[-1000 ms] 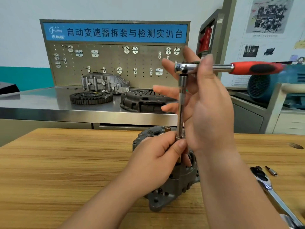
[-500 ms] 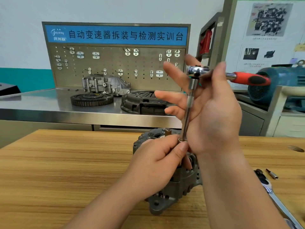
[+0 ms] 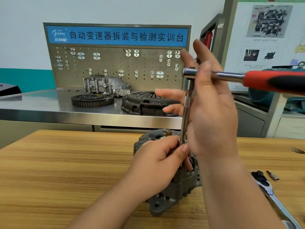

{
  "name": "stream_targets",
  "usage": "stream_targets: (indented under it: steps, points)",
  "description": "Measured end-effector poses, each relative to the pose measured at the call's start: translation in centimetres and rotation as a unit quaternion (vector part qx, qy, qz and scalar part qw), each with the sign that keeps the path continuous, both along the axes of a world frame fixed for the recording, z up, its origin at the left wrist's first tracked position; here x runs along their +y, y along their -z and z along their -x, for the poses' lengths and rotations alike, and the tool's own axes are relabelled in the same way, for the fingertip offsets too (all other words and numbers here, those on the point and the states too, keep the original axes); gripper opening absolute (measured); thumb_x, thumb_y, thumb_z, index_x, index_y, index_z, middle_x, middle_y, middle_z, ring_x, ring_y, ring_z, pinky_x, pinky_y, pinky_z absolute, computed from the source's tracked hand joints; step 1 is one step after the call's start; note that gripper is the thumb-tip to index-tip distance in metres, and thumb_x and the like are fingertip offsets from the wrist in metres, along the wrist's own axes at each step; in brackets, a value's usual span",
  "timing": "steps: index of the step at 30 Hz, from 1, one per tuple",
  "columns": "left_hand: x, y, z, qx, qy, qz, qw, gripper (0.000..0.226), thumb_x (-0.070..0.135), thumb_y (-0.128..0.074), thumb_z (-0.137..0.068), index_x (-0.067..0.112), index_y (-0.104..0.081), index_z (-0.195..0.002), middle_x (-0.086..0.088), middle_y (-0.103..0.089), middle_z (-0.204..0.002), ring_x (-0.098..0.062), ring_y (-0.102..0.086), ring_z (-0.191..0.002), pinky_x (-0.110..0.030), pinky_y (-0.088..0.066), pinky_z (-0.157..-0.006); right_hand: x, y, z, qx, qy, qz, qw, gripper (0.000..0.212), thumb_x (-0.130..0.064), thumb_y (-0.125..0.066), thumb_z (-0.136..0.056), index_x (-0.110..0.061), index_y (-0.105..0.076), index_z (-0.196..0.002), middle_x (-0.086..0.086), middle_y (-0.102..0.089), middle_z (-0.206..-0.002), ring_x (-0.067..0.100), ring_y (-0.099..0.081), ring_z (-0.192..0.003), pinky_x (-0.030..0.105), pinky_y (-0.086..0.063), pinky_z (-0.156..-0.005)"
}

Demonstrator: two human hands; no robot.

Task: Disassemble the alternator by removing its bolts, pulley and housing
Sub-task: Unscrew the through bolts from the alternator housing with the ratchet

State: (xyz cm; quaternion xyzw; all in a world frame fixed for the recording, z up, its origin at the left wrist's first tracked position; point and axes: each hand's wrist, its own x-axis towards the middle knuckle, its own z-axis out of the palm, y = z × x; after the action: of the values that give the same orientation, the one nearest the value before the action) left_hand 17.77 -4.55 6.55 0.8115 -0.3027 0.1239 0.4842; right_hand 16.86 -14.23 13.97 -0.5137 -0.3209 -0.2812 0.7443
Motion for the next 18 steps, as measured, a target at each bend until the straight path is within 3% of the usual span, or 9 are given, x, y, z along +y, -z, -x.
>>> stream_targets:
  steps: [3, 6, 10, 13, 14, 16, 18]
  points:
    - [0.05, -0.03, -0.01, -0.005, 0.026, 0.025, 0.999, 0.038, 0.059, -0.039, -0.085, 0.03, -0.063, -0.096, 0.013, -0.072, -0.085, -0.02, -0.066, -0.08, -0.049, -0.052, -0.076, -0.44, 0.13, -0.24, 0.072, -0.119, -0.014, 0.99, 0.046, -0.048, -0.022, -0.101, -0.025, -0.048, -0.131, 0.001, -0.071, -0.116, 0.024, -0.071, -0.065, 0.024, -0.053, -0.047]
    - [0.08, 0.06, -0.21, -0.009, 0.028, 0.024, 0.999, 0.029, 0.053, -0.042, -0.088, 0.033, -0.061, -0.097, 0.017, -0.071, -0.086, -0.02, -0.066, -0.08, -0.05, -0.053, -0.076, -0.38, 0.25, -0.52, 0.082, -0.128, -0.008, 0.988, 0.045, -0.049, -0.025, -0.1, -0.025, -0.05, -0.129, 0.002, -0.072, -0.113, 0.021, -0.071, -0.064, 0.023, -0.051, -0.045]
    - [-0.19, 0.06, -0.36, 0.014, 0.016, 0.019, 1.0, 0.024, 0.048, -0.043, -0.087, 0.039, -0.062, -0.099, 0.016, -0.072, -0.087, -0.021, -0.068, -0.083, -0.05, -0.054, -0.078, 0.02, 0.56, -0.37, -0.042, 0.061, 0.029, 0.997, 0.031, -0.03, -0.043, -0.098, -0.028, -0.052, -0.128, 0.0, -0.063, -0.127, 0.018, -0.072, -0.078, 0.022, -0.053, -0.052]
    - [-0.4, 0.02, -0.31, 0.014, 0.012, 0.02, 1.0, 0.026, 0.048, -0.044, -0.084, 0.041, -0.063, -0.099, 0.016, -0.073, -0.089, -0.02, -0.068, -0.086, -0.05, -0.055, -0.079, -0.08, 0.73, -0.45, -0.138, 0.156, 0.064, 0.976, 0.032, -0.017, -0.048, -0.099, -0.026, -0.052, -0.128, -0.005, -0.057, -0.134, 0.023, -0.068, -0.101, 0.038, -0.059, -0.072]
    - [-0.4, 0.08, -0.31, 0.012, 0.011, 0.021, 1.0, 0.026, 0.048, -0.044, -0.084, 0.04, -0.063, -0.099, 0.016, -0.073, -0.088, -0.019, -0.068, -0.085, -0.05, -0.055, -0.078, -0.02, 0.7, -0.43, -0.131, 0.142, 0.061, 0.979, 0.031, -0.017, -0.048, -0.099, -0.028, -0.052, -0.127, -0.009, -0.056, -0.134, 0.024, -0.068, -0.102, 0.038, -0.059, -0.073]
    - [-0.29, 0.21, -0.32, 0.007, 0.012, 0.024, 1.0, 0.026, 0.048, -0.045, -0.086, 0.036, -0.064, -0.098, 0.015, -0.072, -0.085, -0.017, -0.067, -0.08, -0.05, -0.055, -0.076, 0.1, 0.49, -0.26, -0.071, 0.059, 0.021, 0.996, 0.029, -0.024, -0.044, -0.099, -0.029, -0.054, -0.125, -0.01, -0.057, -0.134, 0.023, -0.073, -0.086, 0.025, -0.056, -0.058]
    - [-0.13, 0.22, -0.28, -0.005, 0.019, 0.027, 0.999, 0.031, 0.053, -0.044, -0.087, 0.031, -0.064, -0.094, 0.014, -0.071, -0.081, -0.016, -0.065, -0.076, -0.05, -0.053, -0.074, -0.06, 0.32, -0.21, 0.001, -0.031, -0.03, 0.999, 0.03, -0.032, -0.036, -0.1, -0.026, -0.055, -0.124, -0.007, -0.062, -0.131, 0.024, -0.073, -0.073, 0.022, -0.054, -0.051]
